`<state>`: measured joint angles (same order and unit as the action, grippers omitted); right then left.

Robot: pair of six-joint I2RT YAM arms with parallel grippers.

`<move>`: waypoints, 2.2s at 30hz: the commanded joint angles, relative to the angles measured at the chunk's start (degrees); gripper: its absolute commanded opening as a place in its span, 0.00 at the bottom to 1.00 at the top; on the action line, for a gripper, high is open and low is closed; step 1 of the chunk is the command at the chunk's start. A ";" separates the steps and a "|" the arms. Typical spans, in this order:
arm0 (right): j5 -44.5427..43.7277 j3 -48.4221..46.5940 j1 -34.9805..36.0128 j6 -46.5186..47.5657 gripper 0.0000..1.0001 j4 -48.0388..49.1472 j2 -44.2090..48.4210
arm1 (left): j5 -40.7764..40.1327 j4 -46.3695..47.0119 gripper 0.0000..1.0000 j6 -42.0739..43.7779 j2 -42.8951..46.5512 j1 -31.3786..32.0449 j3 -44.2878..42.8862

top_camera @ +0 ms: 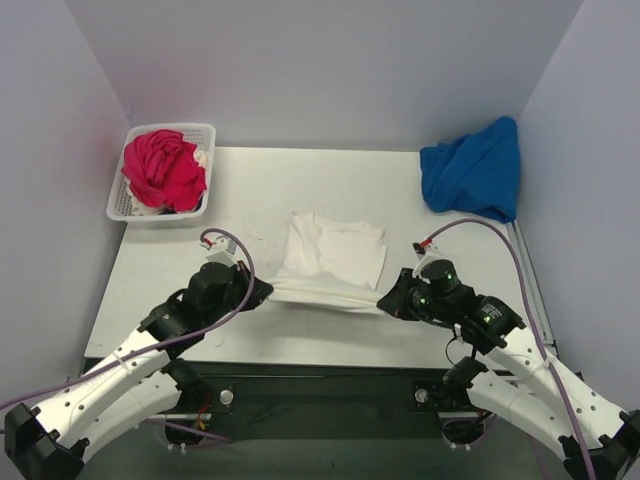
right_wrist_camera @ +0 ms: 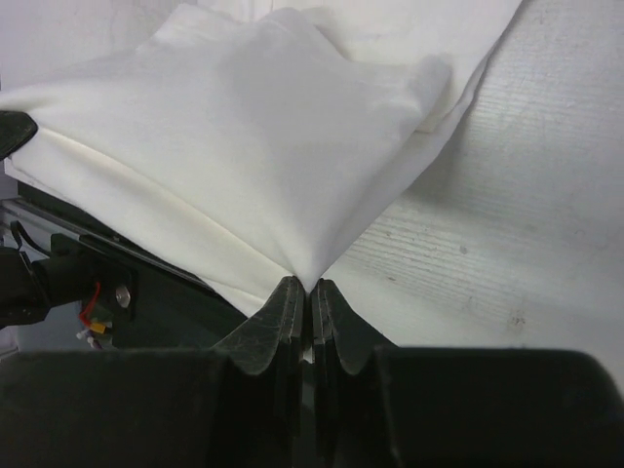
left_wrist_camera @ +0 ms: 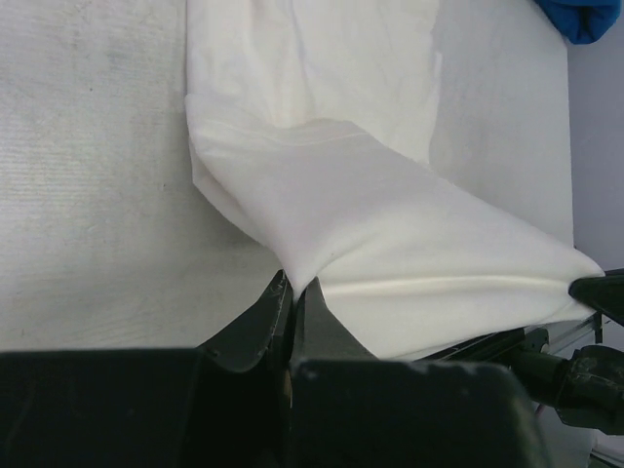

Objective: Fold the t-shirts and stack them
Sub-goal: Fold the tshirt

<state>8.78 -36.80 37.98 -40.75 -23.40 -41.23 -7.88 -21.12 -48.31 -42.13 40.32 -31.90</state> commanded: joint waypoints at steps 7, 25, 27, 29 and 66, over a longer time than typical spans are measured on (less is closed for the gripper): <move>-10.70 -2.49 1.31 1.64 0.00 -10.26 1.42 | -13.21 -6.39 0.00 4.37 0.47 0.99 -3.78; -17.22 -14.53 -9.14 12.36 0.00 5.46 -18.87 | -21.39 9.96 0.00 13.15 -26.75 0.47 -20.03; -15.20 -16.10 -12.12 12.89 0.00 8.00 -22.65 | -21.30 12.15 0.00 14.21 -29.84 -0.15 -21.71; -13.27 -17.34 -13.45 13.42 0.00 9.24 -26.94 | -19.99 14.69 0.00 15.35 -35.02 -1.72 -23.98; -14.40 -36.16 -12.67 15.26 0.34 14.87 -53.69 | -4.51 29.39 0.68 22.91 -57.47 -10.44 -38.95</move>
<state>-3.49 -74.32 21.82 -27.07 -5.52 -97.73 -14.74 6.92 -26.09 -104.62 28.91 -72.82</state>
